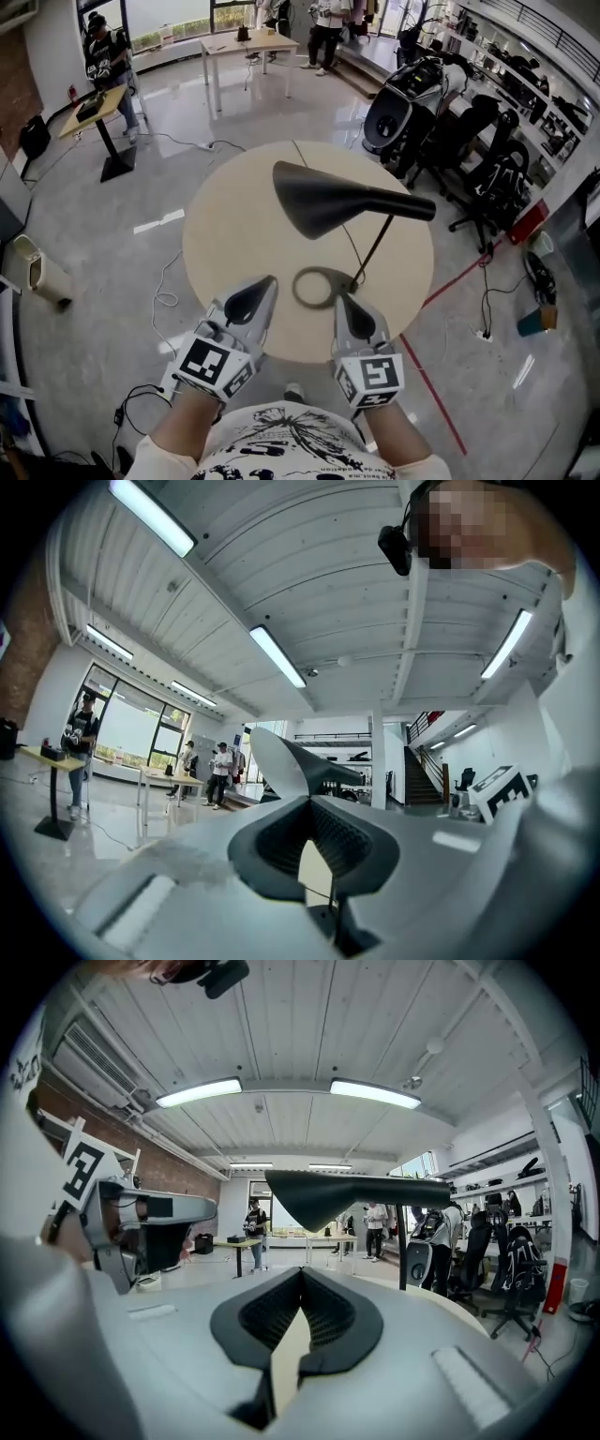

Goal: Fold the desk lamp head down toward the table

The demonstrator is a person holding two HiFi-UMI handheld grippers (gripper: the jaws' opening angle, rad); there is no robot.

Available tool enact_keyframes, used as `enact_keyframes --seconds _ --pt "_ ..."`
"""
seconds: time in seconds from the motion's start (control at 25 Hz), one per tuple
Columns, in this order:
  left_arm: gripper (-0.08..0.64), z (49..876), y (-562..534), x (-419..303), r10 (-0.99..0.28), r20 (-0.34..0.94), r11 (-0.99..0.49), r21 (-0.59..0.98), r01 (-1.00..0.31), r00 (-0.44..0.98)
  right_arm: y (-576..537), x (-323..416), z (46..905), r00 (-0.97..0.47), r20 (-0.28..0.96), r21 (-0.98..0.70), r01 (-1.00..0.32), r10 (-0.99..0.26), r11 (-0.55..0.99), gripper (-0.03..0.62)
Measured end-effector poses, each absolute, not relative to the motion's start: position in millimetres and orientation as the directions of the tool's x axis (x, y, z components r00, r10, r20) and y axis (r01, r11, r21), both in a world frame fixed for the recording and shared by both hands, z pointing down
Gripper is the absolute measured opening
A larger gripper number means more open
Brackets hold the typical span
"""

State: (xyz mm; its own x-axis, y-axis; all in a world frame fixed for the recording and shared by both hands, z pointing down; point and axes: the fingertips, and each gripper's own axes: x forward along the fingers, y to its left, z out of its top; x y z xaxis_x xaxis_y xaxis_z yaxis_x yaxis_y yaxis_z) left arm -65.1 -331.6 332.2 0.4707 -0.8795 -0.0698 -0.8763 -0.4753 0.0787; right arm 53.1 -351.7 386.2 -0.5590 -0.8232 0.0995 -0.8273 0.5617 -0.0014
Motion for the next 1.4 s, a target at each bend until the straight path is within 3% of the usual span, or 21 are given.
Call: enact_keyframes --seconds 0.28,0.56,1.4 --pt "0.006 256.8 -367.4 -85.1 -0.889 -0.189 -0.426 0.013 -0.905 0.416 -376.1 42.4 386.2 -0.605 0.116 0.015 -0.792 -0.787 0.611 0.008" --pt "0.006 226.0 -394.8 -83.0 -0.889 -0.208 -0.407 -0.049 -0.912 0.408 -384.5 42.6 389.0 -0.626 0.126 0.038 -0.773 -0.770 0.634 0.008" --pt "0.006 269.0 -416.7 -99.5 -0.905 -0.136 -0.413 0.050 -0.910 0.403 -386.2 40.8 415.6 -0.594 0.182 -0.009 -0.798 -0.783 0.603 0.009"
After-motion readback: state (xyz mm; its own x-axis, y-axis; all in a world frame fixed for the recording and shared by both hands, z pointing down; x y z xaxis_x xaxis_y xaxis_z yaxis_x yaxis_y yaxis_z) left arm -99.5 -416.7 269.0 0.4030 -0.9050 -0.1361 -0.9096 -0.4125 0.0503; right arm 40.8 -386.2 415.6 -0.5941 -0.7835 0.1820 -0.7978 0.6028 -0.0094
